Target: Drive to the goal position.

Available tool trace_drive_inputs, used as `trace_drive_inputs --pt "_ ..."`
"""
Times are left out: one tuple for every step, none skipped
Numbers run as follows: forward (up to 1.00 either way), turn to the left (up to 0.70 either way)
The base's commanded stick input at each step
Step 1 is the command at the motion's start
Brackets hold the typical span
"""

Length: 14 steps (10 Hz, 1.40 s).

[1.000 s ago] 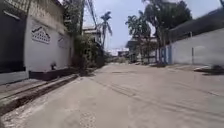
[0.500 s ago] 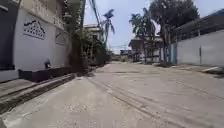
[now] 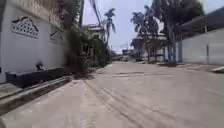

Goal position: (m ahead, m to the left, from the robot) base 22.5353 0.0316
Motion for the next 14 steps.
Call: trace_drive_inputs --pt "1.0 0.1" --pt "1.0 0.0" --pt "1.0 0.0" --pt "1.0 0.0" --pt "1.0 0.0" --pt "1.0 0.0" --pt "1.0 0.0" --pt "1.0 0.0" --pt "1.0 0.0" --pt "1.0 0.0" --pt "1.0 0.0" --pt "1.0 0.0" --pt "1.0 0.0" --pt "1.0 0.0"
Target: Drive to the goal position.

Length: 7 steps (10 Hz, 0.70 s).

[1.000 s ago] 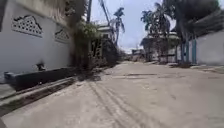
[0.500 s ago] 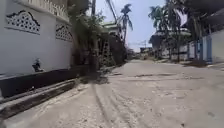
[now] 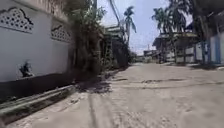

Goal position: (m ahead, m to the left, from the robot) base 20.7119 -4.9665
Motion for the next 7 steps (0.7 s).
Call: trace_drive_inputs --pt "1.0 -0.04" --pt "1.0 -0.24" --pt "1.0 -0.39" --pt "1.0 -0.4" --pt "1.0 -0.4" --pt "1.0 -0.33" --pt "1.0 -0.1"
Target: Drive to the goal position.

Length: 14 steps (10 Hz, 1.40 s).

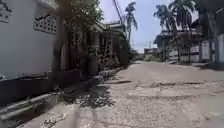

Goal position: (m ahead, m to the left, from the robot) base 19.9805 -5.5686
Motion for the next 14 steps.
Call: trace_drive_inputs --pt "1.0 -0.02" --pt "1.0 -0.01" --pt "1.0 0.0" --pt "1.0 0.0" --pt "1.0 -0.01" --pt "1.0 -0.04" --pt "1.0 -0.21" --pt "1.0 -0.39" --pt "1.0 -0.4" --pt "1.0 -0.4" --pt "1.0 -0.4" --pt "1.0 -0.4" --pt "1.0 -0.4" --pt "1.0 -0.39"
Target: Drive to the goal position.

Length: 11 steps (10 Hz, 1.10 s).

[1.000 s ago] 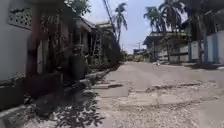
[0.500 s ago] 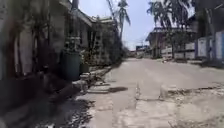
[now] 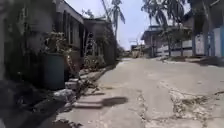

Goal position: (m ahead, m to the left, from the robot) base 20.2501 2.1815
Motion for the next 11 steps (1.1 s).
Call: trace_drive_inputs --pt "1.0 -0.3" --pt "1.0 -0.08" --pt "1.0 -0.04" --pt "1.0 -0.03" --pt "1.0 -0.03" --pt "1.0 -0.03" --pt "1.0 0.1" --pt "1.0 0.32" --pt "1.0 0.36" --pt "1.0 0.13" --pt "1.0 0.0"
